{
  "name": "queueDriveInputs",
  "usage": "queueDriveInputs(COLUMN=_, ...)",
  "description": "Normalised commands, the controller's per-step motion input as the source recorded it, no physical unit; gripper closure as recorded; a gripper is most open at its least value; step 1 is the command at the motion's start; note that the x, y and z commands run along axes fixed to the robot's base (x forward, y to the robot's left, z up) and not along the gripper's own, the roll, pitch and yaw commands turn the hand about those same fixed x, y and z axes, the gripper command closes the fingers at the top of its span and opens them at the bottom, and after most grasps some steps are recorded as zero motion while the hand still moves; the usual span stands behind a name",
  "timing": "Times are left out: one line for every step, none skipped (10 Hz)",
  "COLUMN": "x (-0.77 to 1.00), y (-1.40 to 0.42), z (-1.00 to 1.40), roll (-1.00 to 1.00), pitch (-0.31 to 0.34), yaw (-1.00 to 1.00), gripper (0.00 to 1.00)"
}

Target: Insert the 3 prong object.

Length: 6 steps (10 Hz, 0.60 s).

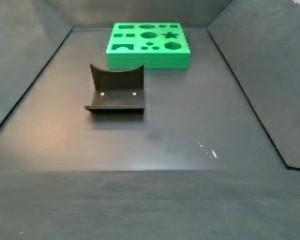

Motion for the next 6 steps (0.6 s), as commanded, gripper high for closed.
queueDriveInputs(x=0.75, y=0.75, z=-0.94, roll=0.02, pitch=0.000, yaw=0.00, gripper=1.00)
queueDriveInputs(x=0.79, y=0.69, z=-0.93, roll=0.00, pitch=0.000, yaw=0.00, gripper=1.00)
queueDriveInputs(x=0.60, y=0.66, z=-0.88, roll=0.00, pitch=0.000, yaw=0.00, gripper=1.00)
queueDriveInputs(x=0.37, y=0.32, z=-0.79, roll=0.00, pitch=-0.059, yaw=0.00, gripper=1.00)
queueDriveInputs(x=0.24, y=0.13, z=-0.71, roll=0.01, pitch=-0.051, yaw=0.00, gripper=1.00)
queueDriveInputs(x=0.11, y=0.16, z=-0.57, roll=0.02, pitch=-0.011, yaw=0.00, gripper=1.00)
